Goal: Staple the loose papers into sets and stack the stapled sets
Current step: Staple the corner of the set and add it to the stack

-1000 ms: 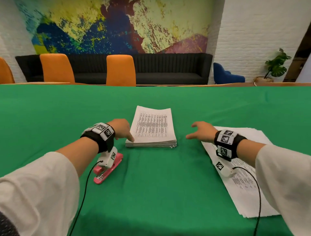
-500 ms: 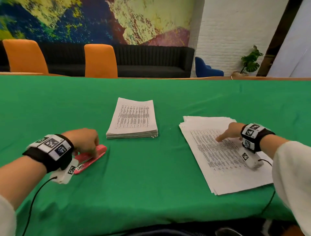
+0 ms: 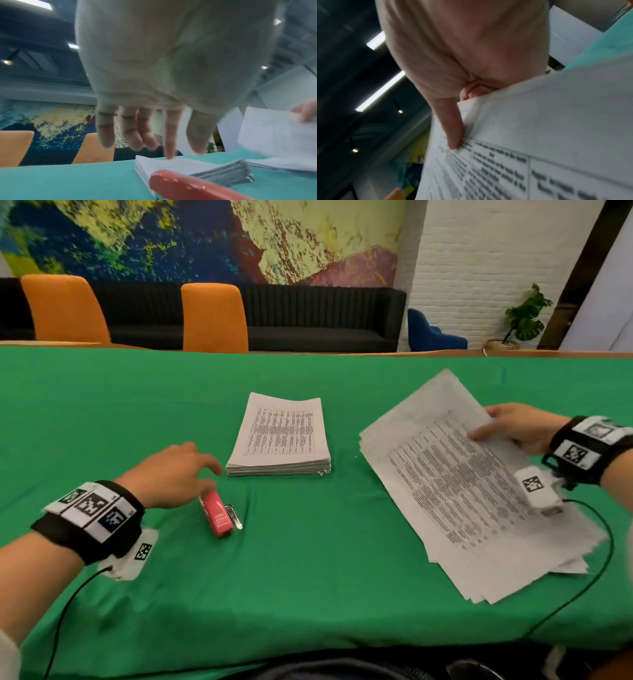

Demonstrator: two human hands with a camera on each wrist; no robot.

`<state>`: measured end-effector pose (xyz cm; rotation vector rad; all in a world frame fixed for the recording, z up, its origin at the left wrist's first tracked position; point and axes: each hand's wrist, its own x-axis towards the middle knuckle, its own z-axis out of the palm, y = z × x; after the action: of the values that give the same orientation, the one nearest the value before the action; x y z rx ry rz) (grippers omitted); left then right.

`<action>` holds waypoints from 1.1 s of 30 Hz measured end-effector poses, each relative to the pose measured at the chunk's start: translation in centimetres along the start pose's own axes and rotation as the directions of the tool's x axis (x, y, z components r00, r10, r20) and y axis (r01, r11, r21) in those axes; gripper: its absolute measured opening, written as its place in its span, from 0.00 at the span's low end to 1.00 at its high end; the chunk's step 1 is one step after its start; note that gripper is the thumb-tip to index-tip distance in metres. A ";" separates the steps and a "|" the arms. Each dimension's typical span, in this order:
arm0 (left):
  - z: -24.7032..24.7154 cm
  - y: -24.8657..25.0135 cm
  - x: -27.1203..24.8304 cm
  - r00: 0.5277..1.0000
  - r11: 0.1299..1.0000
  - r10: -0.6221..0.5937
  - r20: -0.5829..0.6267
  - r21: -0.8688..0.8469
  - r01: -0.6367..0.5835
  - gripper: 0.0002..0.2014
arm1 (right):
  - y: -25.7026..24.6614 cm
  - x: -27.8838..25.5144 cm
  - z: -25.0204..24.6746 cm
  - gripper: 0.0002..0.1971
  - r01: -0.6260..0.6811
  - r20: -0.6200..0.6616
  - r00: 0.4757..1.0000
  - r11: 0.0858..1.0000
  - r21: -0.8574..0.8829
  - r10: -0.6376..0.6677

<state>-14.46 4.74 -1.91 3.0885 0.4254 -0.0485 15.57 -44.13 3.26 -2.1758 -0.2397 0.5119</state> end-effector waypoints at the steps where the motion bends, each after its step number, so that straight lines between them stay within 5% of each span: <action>1: 0.0 0.1 -0.2 0.997 0.997 -0.071 -0.042 -0.013 0.071 0.13 | -1.2 -0.8 -0.4 0.22 0.045 0.032 0.998 0.999 0.022 -0.046; 5: 0.2 1.8 -1.6 0.965 0.957 -0.234 0.114 -0.149 0.250 0.23 | -6.0 -3.5 -1.6 0.33 0.187 0.204 0.961 0.982 0.023 -0.187; 9: 1.4 3.1 -2.1 0.955 0.938 -0.267 0.132 -0.193 0.289 0.33 | -11.1 -5.3 0.5 0.20 0.287 0.375 0.891 0.957 -0.028 -0.256; 12: 2.2 3.2 -1.9 0.951 0.910 -0.256 0.176 -0.287 0.298 0.38 | -13.2 -5.3 4.7 0.24 0.367 0.442 0.861 0.909 -0.197 -0.252; 16: 2.3 2.9 -1.7 0.955 0.883 -0.241 0.171 -0.369 0.289 0.38 | -13.1 -3.4 14.0 0.16 0.508 0.492 0.834 0.695 -0.508 -0.250; 18: 2.3 2.5 -1.8 0.951 0.888 -0.252 0.180 -0.348 0.301 0.39 | -11.7 -2.4 18.8 0.23 0.550 0.529 0.815 0.603 -0.577 -0.237; 21: 1.9 1.5 -1.9 0.943 0.904 -0.250 0.217 -0.297 0.308 0.28 | -9.6 -1.7 23.5 0.40 0.582 0.529 0.805 0.535 -0.613 -0.269; 25: 1.3 1.3 -2.0 0.956 0.927 -0.223 0.189 -0.262 0.268 0.11 | -8.5 -3.7 25.2 0.32 0.727 0.614 0.684 0.439 -0.528 -0.393; 28: 0.8 2.3 -1.5 0.980 0.940 -0.180 0.086 -0.280 0.197 0.10 | -7.1 -5.3 26.3 0.33 0.773 0.753 0.616 0.360 -0.522 -0.231; 30: 0.5 3.4 -1.2 0.990 0.936 -0.130 0.051 -0.324 0.139 0.12 | -6.1 -5.8 26.7 0.35 0.778 0.759 0.615 0.321 -0.540 -0.214; 33: 0.3 5.4 -1.0 0.998 0.929 -0.025 0.051 -0.369 0.042 0.17 | -5.6 -6.2 25.9 0.33 0.755 0.729 0.636 0.399 -0.520 -0.253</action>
<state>-13.94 -0.76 -2.06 2.7030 0.4288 -0.0343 -1.35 -24.34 -4.66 -2.4998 -1.7970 0.7175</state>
